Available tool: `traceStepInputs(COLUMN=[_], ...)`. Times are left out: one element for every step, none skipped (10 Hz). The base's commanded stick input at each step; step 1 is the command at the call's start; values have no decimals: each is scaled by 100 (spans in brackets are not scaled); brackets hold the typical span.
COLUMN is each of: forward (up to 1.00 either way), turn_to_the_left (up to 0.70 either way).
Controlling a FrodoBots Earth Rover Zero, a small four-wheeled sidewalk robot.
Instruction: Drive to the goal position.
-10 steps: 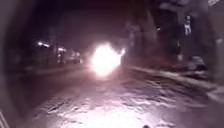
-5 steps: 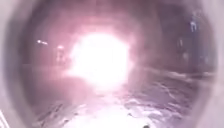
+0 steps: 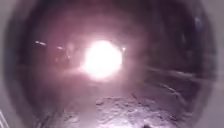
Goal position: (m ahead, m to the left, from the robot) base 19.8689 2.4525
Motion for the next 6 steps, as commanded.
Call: traceStepInputs(forward=[70,70,70,70,70,70], turn_to_the_left=[-35,-35,-35,-35,-35,-35])
